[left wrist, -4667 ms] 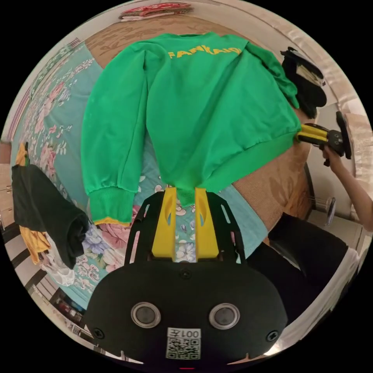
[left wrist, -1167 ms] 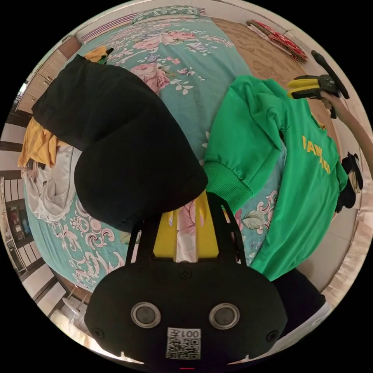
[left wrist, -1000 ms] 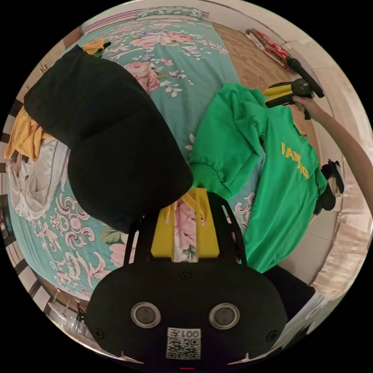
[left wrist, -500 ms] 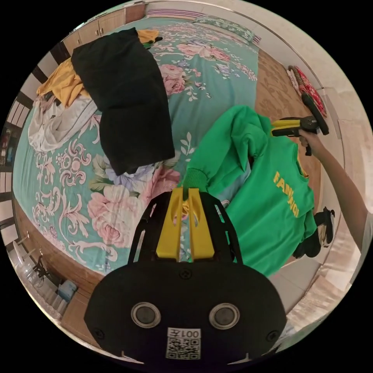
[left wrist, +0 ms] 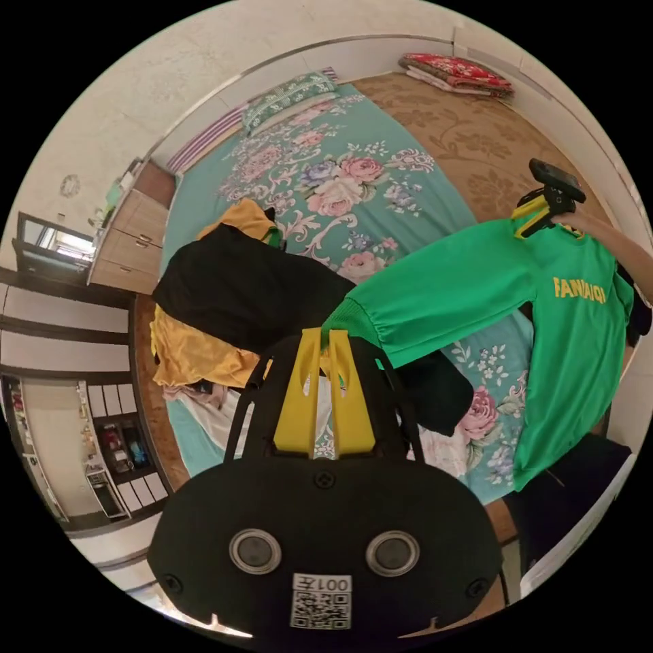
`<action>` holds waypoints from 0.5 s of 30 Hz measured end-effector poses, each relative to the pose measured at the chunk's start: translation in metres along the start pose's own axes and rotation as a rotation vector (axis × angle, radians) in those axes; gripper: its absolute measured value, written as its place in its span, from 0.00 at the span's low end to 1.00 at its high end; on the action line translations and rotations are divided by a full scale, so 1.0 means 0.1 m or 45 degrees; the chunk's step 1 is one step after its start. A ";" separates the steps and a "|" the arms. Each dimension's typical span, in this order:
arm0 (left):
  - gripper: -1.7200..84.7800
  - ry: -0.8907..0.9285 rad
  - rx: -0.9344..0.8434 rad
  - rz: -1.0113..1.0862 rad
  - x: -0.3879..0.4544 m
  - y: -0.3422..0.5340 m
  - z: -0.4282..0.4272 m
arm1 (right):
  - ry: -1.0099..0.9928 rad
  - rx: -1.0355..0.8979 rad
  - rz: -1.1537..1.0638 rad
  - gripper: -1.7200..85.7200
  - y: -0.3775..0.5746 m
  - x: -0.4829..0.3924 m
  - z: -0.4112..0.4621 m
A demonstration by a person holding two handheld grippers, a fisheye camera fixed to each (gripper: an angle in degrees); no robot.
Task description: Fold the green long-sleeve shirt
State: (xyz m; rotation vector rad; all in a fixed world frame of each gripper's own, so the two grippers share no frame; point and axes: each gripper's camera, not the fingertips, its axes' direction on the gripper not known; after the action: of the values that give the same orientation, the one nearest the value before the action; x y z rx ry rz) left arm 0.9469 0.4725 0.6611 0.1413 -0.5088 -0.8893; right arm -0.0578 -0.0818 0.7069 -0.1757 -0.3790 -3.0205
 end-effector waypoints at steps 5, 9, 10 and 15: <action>0.01 0.056 -0.199 0.145 0.00 -0.49 0.70 | -0.006 0.059 0.044 0.13 0.10 -0.14 0.10; 0.02 0.064 -0.272 0.170 0.15 -0.66 1.08 | 0.119 0.169 0.152 0.08 0.40 -0.30 0.04; 0.03 0.056 -0.281 0.178 0.21 -0.69 1.19 | 0.158 0.199 0.189 0.07 0.50 -0.33 0.01; 0.06 0.014 -0.311 0.146 0.46 -0.80 1.51 | 0.435 0.218 0.586 0.06 2.02 -0.67 -0.12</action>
State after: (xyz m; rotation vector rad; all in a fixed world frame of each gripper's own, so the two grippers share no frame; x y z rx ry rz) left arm 0.8417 0.4000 0.7836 -0.1048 -0.3901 -0.8306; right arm 0.0286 -0.2742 0.7354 0.2319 -0.4831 -2.4872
